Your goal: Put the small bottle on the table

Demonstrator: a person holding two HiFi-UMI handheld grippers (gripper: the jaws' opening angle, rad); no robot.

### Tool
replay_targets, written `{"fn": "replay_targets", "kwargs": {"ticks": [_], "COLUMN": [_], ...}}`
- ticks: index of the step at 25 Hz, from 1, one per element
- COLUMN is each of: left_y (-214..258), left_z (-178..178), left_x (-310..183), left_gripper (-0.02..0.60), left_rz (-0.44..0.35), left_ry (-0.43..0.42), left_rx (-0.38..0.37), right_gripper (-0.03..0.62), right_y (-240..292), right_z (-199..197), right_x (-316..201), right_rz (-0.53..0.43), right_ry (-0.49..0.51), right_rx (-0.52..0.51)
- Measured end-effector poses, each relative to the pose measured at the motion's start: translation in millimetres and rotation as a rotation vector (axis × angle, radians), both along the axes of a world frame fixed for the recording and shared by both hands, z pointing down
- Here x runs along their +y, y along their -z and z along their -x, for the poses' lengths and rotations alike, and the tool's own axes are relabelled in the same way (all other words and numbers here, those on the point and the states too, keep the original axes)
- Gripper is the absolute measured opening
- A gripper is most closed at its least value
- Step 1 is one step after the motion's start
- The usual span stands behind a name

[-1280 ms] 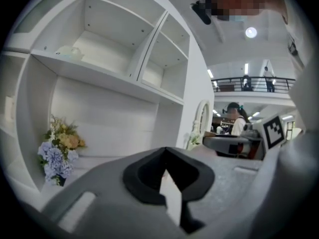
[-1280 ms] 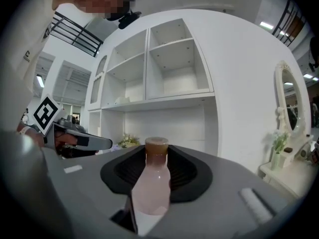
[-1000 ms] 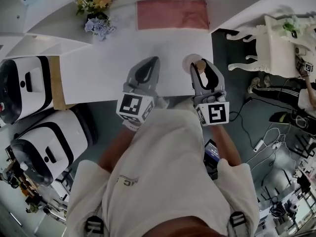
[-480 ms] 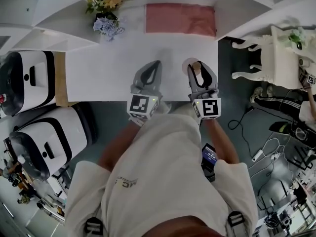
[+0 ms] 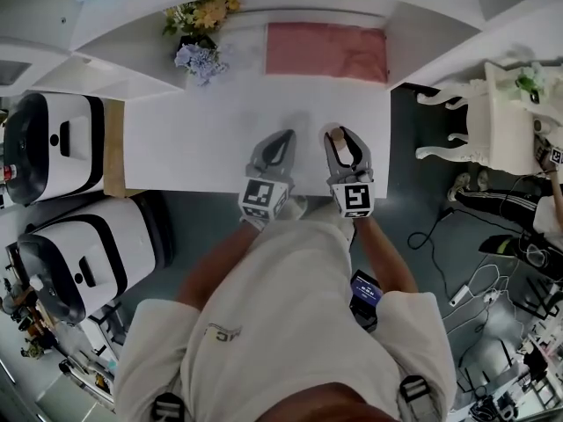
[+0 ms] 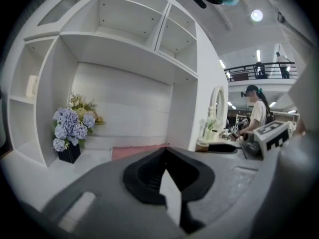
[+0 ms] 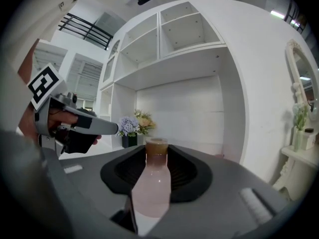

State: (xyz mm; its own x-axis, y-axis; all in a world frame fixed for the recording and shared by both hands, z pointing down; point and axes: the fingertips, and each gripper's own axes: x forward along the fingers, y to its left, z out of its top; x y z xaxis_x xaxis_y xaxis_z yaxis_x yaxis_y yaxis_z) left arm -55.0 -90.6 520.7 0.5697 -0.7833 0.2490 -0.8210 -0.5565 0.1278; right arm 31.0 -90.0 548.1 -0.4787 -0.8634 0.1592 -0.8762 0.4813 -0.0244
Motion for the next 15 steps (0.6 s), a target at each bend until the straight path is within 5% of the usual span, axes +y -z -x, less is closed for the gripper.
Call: {"fn": "replay_targets", "kwargs": {"ticks": [15], "left_y": [-44], "left_z": [-7], "left_x": [7], "left_gripper": [0.000], "left_rz": [0.067], "left_ry": [-0.027], "left_rx": [-0.071], "right_gripper": [0.137], "right_y": [-81], "right_z": [-5], "right_x": [-21], "right_rz": [0.123], "right_ry": [-0.026], "right_rx": [0.085]}}
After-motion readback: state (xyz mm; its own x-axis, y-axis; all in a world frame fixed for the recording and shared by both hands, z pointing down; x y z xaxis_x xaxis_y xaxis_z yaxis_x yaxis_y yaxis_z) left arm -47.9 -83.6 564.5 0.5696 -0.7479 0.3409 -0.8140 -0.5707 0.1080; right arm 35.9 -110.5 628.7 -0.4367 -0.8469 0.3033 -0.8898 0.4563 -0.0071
